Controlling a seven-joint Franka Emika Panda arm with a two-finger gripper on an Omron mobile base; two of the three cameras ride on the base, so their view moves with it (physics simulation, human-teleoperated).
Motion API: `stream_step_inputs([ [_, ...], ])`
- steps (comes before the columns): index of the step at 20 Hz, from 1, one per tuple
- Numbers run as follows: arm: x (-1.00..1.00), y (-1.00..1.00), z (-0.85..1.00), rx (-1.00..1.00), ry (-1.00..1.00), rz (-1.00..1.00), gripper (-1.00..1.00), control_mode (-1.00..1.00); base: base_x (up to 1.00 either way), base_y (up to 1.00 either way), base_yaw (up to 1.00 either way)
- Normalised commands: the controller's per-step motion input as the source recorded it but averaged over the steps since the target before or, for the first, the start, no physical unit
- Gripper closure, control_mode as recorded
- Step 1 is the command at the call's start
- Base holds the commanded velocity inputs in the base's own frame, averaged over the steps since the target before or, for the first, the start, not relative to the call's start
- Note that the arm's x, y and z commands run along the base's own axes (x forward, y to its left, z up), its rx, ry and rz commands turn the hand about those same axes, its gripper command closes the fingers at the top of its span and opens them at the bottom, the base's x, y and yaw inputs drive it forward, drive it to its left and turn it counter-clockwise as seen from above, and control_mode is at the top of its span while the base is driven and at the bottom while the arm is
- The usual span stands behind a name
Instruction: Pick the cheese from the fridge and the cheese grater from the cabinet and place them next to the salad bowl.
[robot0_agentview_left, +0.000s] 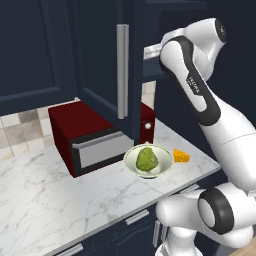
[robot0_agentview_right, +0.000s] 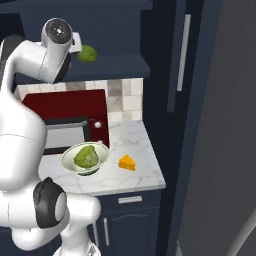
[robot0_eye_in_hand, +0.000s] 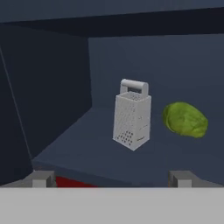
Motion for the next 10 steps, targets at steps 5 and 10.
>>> stream_step_inputs([
  [5, 0.05, 0.02, 0.07, 0.02, -0.02, 0.03, -1.00, -1.00, 0.00, 0.00, 0.00],
  [10, 0.68, -0.02, -0.03, 0.00, 0.00, 0.00, -1.00, -1.00, 0.00, 0.00, 0.00],
])
